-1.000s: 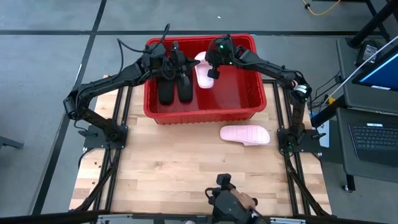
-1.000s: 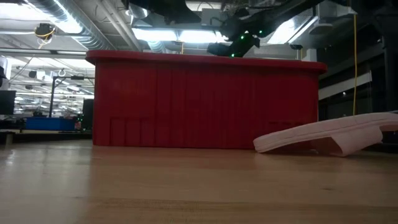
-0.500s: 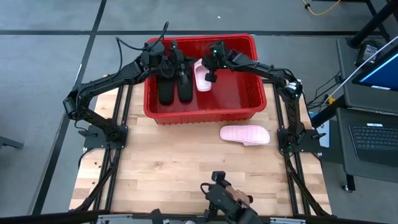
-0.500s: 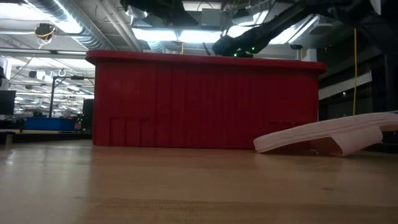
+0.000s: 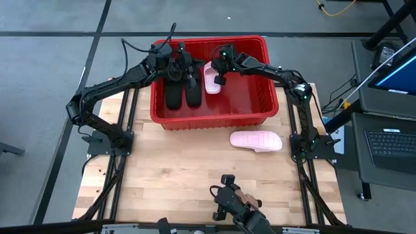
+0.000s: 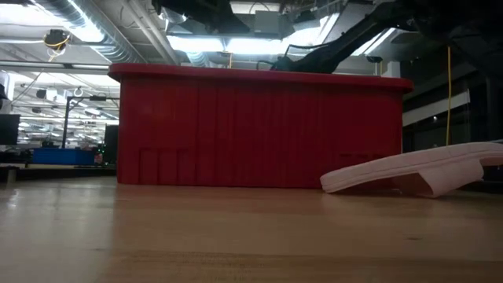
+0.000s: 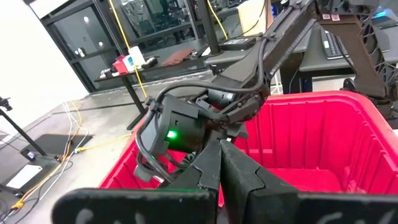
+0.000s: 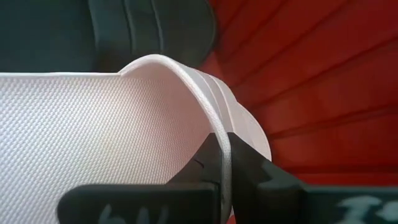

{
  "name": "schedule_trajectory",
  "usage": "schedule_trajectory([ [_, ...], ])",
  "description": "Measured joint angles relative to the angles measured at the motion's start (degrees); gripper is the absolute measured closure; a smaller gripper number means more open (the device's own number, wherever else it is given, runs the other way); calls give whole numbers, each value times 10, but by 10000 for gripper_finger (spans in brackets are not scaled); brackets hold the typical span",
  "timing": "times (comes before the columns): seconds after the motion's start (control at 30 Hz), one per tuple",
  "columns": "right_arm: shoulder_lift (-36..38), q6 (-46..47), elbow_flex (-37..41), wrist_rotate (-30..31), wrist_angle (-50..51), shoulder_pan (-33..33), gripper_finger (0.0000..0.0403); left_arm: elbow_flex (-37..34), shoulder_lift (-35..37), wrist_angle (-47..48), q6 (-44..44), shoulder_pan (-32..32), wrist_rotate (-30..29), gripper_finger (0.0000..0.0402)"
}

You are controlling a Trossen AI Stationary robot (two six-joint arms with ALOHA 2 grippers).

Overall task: Pick and place slides into bin
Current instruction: Put the left pink slipper into the red bin

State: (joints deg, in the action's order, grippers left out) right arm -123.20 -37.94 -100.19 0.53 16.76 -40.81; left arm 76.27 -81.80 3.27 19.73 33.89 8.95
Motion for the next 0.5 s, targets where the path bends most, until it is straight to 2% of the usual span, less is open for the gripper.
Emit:
schedule_trajectory([
  [0.5,-16,-12,2,-3,0,-3,391,0,0,0,-5,0,0,399],
])
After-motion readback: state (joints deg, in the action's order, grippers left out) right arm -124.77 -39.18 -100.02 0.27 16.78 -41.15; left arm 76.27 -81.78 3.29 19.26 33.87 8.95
